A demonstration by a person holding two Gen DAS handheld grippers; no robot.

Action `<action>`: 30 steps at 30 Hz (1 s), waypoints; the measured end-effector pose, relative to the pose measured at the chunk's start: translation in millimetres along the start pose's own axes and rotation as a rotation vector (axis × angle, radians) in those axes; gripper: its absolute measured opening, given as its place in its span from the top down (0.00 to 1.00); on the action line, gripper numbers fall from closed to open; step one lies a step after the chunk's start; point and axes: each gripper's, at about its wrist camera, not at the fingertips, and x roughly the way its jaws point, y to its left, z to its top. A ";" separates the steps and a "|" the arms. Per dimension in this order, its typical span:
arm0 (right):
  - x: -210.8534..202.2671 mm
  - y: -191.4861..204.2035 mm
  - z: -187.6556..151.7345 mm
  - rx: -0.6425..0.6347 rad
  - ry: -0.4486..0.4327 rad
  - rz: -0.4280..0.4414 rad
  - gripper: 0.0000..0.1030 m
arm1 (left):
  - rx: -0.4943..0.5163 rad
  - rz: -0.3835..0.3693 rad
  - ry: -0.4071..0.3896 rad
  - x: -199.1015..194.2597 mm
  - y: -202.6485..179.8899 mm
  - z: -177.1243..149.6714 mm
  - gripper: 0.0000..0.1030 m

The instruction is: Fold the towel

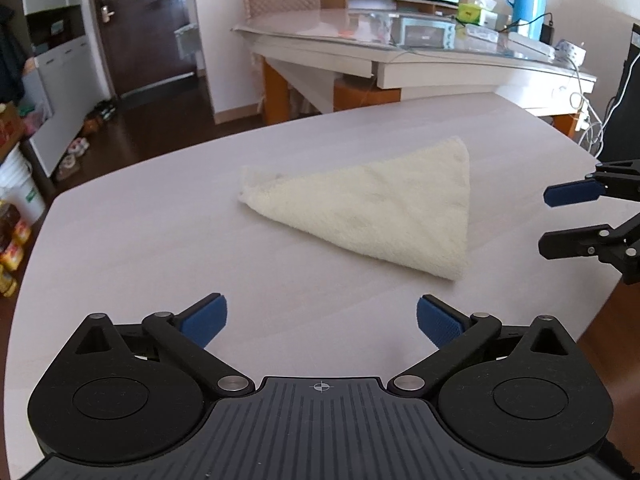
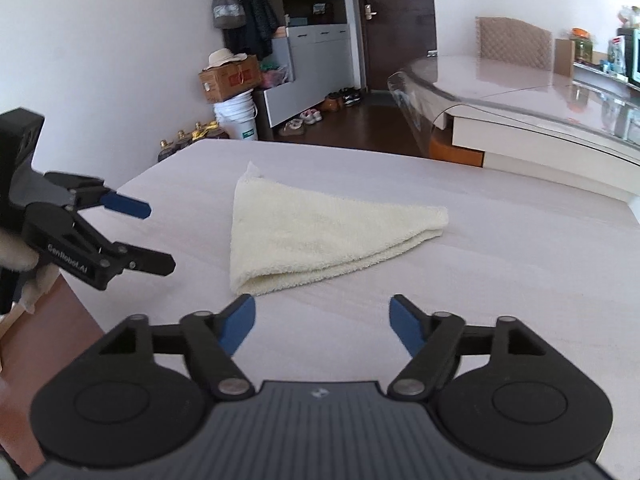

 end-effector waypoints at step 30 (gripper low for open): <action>-12.9 -15.2 8.7 0.203 -0.151 -0.123 0.00 | -0.036 0.025 -0.087 -7.2 -14.5 -2.0 0.00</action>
